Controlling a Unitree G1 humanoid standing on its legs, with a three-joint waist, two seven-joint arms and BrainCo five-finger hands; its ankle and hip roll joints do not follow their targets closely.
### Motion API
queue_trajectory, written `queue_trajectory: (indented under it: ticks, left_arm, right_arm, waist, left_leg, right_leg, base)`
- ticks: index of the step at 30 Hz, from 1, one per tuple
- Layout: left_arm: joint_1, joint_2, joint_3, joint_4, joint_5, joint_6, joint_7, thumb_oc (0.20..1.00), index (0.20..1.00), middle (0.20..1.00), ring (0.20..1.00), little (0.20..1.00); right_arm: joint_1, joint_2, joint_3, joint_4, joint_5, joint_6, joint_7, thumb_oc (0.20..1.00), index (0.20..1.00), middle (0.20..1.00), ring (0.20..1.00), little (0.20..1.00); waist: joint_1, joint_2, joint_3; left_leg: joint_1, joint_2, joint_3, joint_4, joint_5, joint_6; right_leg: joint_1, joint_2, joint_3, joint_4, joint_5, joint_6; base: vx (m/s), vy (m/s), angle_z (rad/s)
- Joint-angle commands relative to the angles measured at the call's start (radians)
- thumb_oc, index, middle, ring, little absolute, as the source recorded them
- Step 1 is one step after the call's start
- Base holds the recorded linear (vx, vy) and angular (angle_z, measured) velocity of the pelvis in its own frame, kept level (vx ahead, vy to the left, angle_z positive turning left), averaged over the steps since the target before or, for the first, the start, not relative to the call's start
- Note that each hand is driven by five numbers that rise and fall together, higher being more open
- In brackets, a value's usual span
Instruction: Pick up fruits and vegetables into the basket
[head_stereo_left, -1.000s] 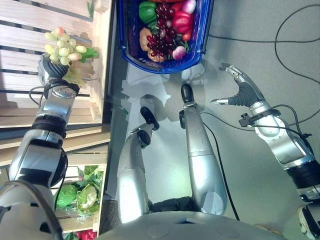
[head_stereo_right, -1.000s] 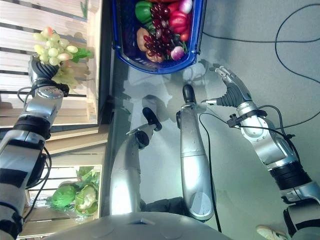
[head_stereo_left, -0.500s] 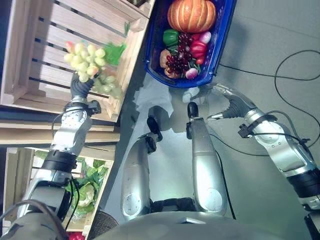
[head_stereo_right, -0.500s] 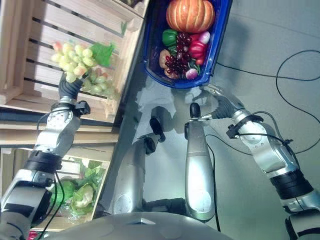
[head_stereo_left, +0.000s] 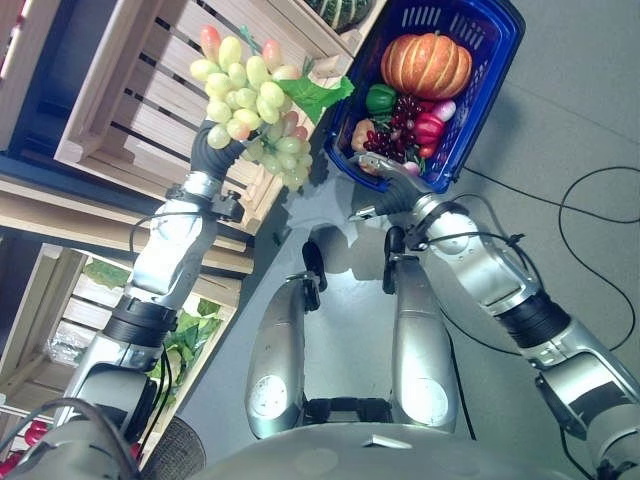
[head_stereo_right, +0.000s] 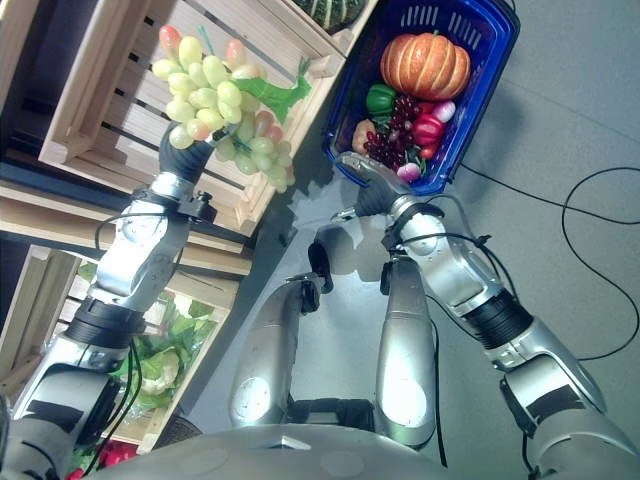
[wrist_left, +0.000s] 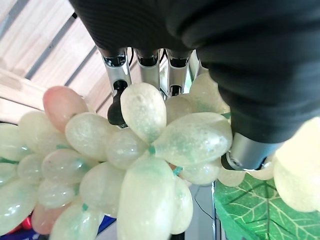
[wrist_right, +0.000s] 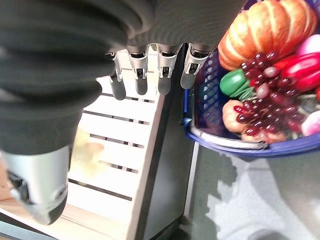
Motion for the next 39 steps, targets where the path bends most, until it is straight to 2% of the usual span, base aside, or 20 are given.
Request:
queue_trajectory:
  ticks: [1,5,14,21,25,27,32,35,39]
  left_arm:
    - [-0.045,-0.003,-0.014,-0.151,0.024,-0.063,-0.029,0.200,0.200,0.200,0.200,0.200]
    - [-0.076,-0.025,-0.068,-0.158,0.072,-0.058,-0.023,0.200,0.200,0.200,0.200,0.200]
    - [-0.076,-0.060,-0.103,-0.172,0.089,-0.086,0.010,0.200,0.200,0.200,0.200,0.200]
    - [-0.080,-0.107,-0.140,-0.168,0.119,-0.089,0.057,0.200,0.200,0.200,0.200,0.200]
    - [-0.080,-0.112,-0.148,-0.161,0.146,-0.102,0.089,0.200,0.200,0.200,0.200,0.200]
    - [-0.072,-0.112,-0.144,-0.160,0.140,-0.114,0.085,0.200,0.200,0.200,0.200,0.200]
    - [-0.071,-0.124,-0.150,-0.160,0.122,-0.117,0.078,0.200,0.200,0.200,0.200,0.200]
    - [-0.081,-0.131,-0.158,-0.164,0.109,-0.110,0.085,0.200,0.200,0.200,0.200,0.200]
    - [-0.080,-0.145,-0.172,-0.159,0.037,-0.070,0.068,0.200,0.200,0.200,0.200,0.200]
  right_arm:
    - [-0.062,0.069,0.028,-0.023,0.042,0.009,-0.105,1.000,1.000,1.000,1.000,1.000]
    - [-0.075,0.130,0.035,0.019,0.057,0.023,-0.247,1.000,1.000,1.000,1.000,1.000]
    - [-0.065,0.164,0.039,0.011,0.095,-0.053,-0.302,1.000,1.000,1.000,1.000,1.000]
    - [-0.067,0.199,0.044,0.010,0.110,-0.093,-0.398,1.000,1.000,1.000,1.000,1.000]
    - [-0.064,0.198,0.042,-0.005,0.127,-0.116,-0.378,1.000,1.000,1.000,1.000,1.000]
    - [-0.063,0.194,0.046,-0.014,0.144,-0.121,-0.330,1.000,1.000,1.000,1.000,1.000]
    - [-0.076,0.207,0.062,-0.025,0.163,-0.148,-0.315,1.000,1.000,1.000,1.000,1.000]
    - [-0.091,0.220,0.068,-0.026,0.153,-0.159,-0.318,1.000,1.000,1.000,1.000,1.000]
    - [-0.108,0.231,0.077,-0.026,0.156,-0.160,-0.339,1.000,1.000,1.000,1.000,1.000]
  waist:
    - [0.009,-0.029,-0.032]
    - [0.013,-0.033,-0.032]
    - [0.013,-0.035,-0.032]
    - [0.014,-0.039,-0.032]
    - [0.013,-0.040,-0.032]
    - [0.016,-0.041,-0.032]
    - [0.025,-0.045,-0.032]
    - [0.030,-0.050,-0.032]
    - [0.036,-0.057,-0.032]
  left_leg:
    - [0.031,-0.093,0.038,-0.015,-0.076,0.088]
    - [0.048,-0.095,0.033,-0.019,-0.080,0.092]
    - [0.069,-0.100,0.024,-0.024,-0.081,0.094]
    - [0.077,-0.104,0.016,-0.025,-0.084,0.097]
    - [0.080,-0.105,0.015,-0.027,-0.085,0.097]
    - [0.078,-0.105,0.012,-0.023,-0.085,0.096]
    - [0.079,-0.105,0.006,-0.020,-0.084,0.096]
    - [0.077,-0.105,0.000,-0.017,-0.086,0.096]
    - [0.074,-0.107,-0.006,-0.013,-0.087,0.098]
  right_leg:
    - [0.075,0.035,-0.014,-0.039,-0.062,0.027]
    - [0.098,0.035,-0.023,-0.048,-0.058,0.029]
    - [0.125,0.032,-0.027,-0.062,-0.052,0.032]
    - [0.137,0.031,-0.029,-0.068,-0.049,0.035]
    - [0.142,0.029,-0.030,-0.071,-0.048,0.036]
    - [0.142,0.028,-0.033,-0.069,-0.047,0.036]
    - [0.146,0.023,-0.041,-0.068,-0.045,0.036]
    - [0.148,0.022,-0.047,-0.068,-0.044,0.037]
    - [0.150,0.023,-0.050,-0.067,-0.042,0.037]
  base:
    - [0.00,-0.061,0.05]
    - [0.00,-0.056,0.10]
    - [0.00,-0.021,0.03]
    - [-0.01,-0.018,0.02]
    - [0.00,0.000,0.00]
    - [0.00,-0.015,0.00]
    - [0.00,-0.039,0.05]
    - [-0.01,-0.054,0.04]
    - [0.00,-0.042,0.05]
